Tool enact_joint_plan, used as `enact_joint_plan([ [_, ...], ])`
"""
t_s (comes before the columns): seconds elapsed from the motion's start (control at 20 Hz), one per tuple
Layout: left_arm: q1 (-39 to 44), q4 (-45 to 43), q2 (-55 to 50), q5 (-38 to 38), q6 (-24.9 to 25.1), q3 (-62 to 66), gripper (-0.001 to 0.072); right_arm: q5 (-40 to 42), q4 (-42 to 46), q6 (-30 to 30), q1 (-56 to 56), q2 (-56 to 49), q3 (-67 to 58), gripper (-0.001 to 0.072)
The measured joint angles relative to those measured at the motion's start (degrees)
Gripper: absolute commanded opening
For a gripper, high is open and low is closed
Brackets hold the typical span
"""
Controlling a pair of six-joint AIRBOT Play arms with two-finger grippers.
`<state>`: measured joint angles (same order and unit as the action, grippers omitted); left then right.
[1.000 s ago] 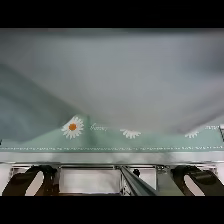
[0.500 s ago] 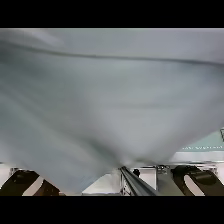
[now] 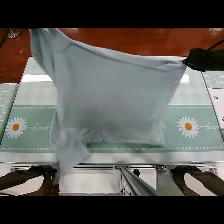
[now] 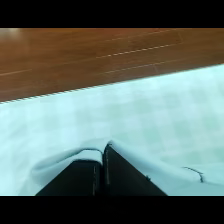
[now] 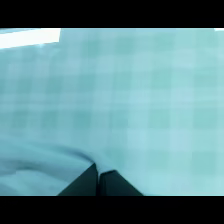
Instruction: Fold the shirts.
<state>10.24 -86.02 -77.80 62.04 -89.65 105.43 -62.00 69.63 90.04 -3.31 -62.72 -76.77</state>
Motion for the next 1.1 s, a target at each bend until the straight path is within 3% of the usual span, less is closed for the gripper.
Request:
enact_joint_plan([
  [0.35, 0.0, 3.1, -14.4, -6.7, -5.7, -0.3, 0.0024, 5.2, -13.1, -3.0, -4.8, -23.1, -12.4, 0.0036],
  [0.4, 0.0, 3.9, -15.8, -6.9, -6.0, -0.3, 0.0026, 5.8, -15.8, -3.3, -4.9, -25.6, -13.4, 0.0077],
  [0.45, 0.0, 4.5, -16.9, -7.1, -6.4, -0.3, 0.018, 6.3, -18.8, -3.5, -4.9, -28.0, -14.2, 0.0414],
  [0.5, 0.0, 5.0, -17.7, -7.1, -6.7, -0.3, 0.0631, 6.7, -21.6, -3.6, -5.0, -30.0, -14.8, 0.0631],
  [0.55, -0.1, 5.5, -18.3, -6.9, -6.9, -0.3, 0.0704, 6.5, -24.1, -3.7, -5.1, -31.7, -15.2, 0.0631],
  [0.8, -5.5, 7.1, -19.3, 6.4, -4.9, 0.1, 0.0703, -2.7, -27.7, -6.1, -8.5, -33.5, -15.9, 0.0631],
  [0.95, -11.7, 12.5, -17.2, 17.0, -0.9, -5.2, 0.0703, -13.6, -15.0, -5.1, -10.7, -29.5, -10.8, 0.0631],
  [1.1, -18.6, 15.7, -10.3, 20.5, 3.1, -20.4, 0.0702, -11.8, -7.1, -4.0, -12.1, -18.8, 5.7, 0.063],
])
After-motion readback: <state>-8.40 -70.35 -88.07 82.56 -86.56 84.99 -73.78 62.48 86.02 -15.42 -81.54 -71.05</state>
